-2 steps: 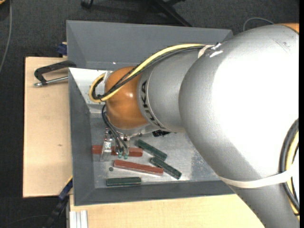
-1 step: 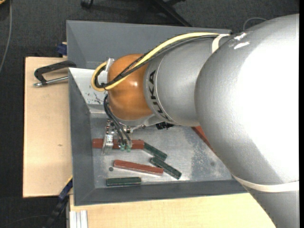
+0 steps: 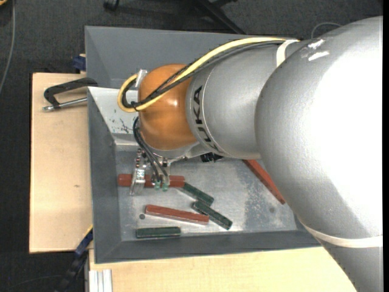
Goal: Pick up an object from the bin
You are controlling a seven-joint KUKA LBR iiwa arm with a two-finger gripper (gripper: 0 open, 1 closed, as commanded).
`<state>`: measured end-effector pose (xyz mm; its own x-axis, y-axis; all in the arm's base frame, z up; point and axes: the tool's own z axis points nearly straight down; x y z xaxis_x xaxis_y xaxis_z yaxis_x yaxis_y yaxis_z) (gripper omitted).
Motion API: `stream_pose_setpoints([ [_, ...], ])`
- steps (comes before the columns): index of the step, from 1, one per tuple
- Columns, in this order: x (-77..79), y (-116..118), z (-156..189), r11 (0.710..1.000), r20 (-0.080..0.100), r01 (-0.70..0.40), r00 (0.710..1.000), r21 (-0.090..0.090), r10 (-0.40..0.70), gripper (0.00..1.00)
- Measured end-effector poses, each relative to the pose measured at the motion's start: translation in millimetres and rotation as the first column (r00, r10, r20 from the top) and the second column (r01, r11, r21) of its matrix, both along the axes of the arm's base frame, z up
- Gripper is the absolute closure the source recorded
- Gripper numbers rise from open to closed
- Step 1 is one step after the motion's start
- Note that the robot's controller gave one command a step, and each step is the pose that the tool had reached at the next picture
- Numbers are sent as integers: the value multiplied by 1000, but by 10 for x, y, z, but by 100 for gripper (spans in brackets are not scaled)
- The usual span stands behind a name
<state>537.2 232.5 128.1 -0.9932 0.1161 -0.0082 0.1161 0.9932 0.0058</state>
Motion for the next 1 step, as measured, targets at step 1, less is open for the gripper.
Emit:
stream_pose_setpoints([
  [1,-8,-2,19,1000,-4,0,1000,-2,0,100],
])
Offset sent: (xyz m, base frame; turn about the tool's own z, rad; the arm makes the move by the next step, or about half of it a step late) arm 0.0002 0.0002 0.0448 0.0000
